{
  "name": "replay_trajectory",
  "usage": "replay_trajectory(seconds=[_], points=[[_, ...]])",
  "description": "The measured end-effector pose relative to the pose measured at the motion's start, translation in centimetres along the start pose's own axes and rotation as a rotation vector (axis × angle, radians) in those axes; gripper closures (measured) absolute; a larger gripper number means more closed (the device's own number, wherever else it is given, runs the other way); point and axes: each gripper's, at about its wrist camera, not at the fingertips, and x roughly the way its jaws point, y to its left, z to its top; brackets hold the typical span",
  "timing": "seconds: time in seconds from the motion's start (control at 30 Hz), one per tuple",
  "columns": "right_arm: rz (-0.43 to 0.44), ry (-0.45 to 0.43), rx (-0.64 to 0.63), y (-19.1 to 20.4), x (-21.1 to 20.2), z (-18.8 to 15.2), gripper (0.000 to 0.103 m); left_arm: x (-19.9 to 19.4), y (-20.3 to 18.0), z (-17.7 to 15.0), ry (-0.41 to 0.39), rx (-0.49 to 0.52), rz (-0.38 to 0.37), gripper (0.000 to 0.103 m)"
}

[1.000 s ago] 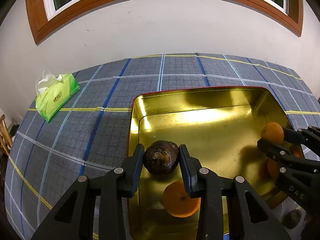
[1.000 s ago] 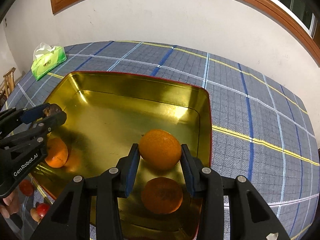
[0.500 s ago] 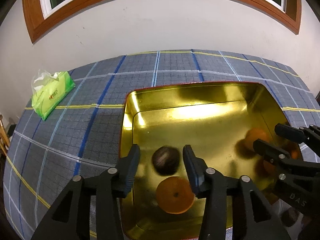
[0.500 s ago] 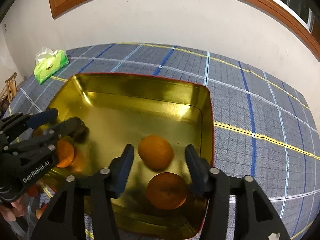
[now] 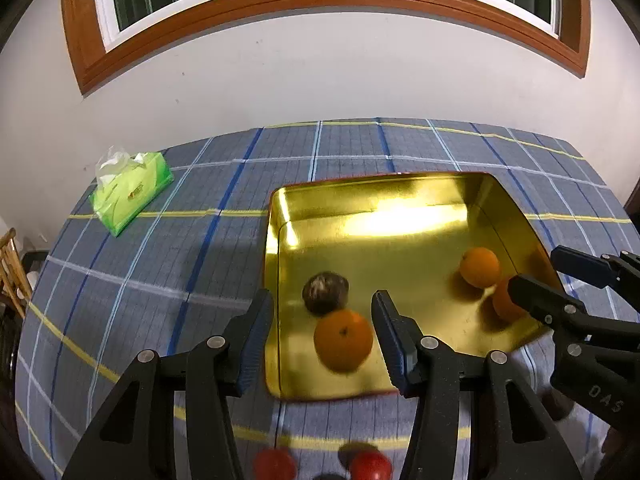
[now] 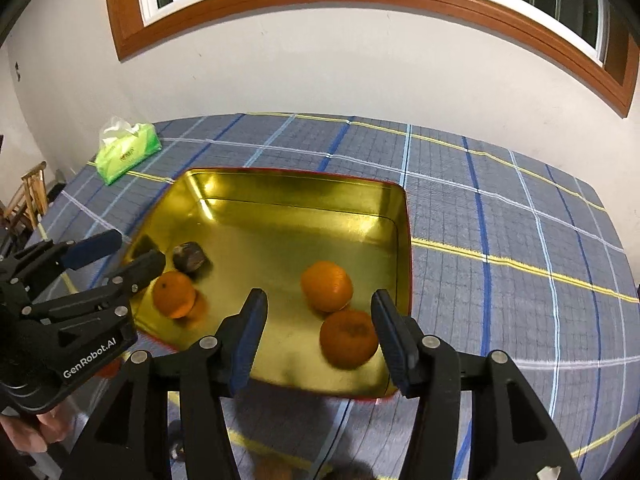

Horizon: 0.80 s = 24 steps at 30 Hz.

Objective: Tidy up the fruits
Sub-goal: 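Open the left tool to drop the brown fruit in the tin while the right tool releases its orange, then withdraw both open tools from the tin back toward the remaining fruits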

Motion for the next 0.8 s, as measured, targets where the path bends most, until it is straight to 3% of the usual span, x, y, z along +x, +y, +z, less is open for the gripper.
replay_trajectory(seconds=[0.37,0.8], points=[[0.032,-0.042,0.046,1.2,-4.2,-4.1,0.051,-4.5,-0.3,-4.0,-0.022,-0.065,0.014,0.051],[0.034,-0.037,0.088,1.3,-6.3,-8.4,0.051,-6.9,-0.9,-8.9,-0.01,-0.073,0.033,0.051]])
